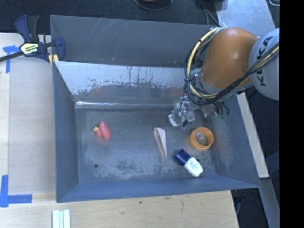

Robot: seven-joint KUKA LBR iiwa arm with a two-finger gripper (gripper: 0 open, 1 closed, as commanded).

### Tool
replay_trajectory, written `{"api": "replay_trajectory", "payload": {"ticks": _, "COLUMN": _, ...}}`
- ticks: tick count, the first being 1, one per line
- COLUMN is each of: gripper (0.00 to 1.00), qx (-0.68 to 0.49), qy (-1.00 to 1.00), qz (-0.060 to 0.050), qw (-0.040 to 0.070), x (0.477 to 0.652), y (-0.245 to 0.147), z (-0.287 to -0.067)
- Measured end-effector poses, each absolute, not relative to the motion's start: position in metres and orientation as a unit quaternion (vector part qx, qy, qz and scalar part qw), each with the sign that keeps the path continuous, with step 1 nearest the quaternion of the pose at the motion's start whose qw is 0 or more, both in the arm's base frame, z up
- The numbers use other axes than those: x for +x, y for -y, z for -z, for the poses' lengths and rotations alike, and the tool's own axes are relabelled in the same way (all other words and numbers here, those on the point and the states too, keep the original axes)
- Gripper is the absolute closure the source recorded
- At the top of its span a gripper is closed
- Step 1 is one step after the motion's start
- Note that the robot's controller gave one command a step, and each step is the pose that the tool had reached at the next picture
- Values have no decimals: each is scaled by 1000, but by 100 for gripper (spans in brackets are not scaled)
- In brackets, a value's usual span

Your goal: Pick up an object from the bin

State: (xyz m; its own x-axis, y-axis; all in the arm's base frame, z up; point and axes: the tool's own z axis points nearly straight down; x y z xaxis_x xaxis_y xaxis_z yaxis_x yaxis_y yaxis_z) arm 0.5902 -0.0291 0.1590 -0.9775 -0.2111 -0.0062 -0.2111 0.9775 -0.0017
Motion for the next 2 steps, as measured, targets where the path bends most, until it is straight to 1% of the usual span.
{"api": "replay_trajectory", "payload": {"ticks": 1, "gripper": 100, "qx": -106, "qy": -994, "qz": 0, "qw": 3, "x": 590, "y": 29, "z": -159}}
{"api": "replay_trajectory", "payload": {"ticks": 2, "gripper": 100, "qx": -108, "qy": -994, "qz": 1, "qw": 3, "x": 589, "y": 21, "z": -245}}
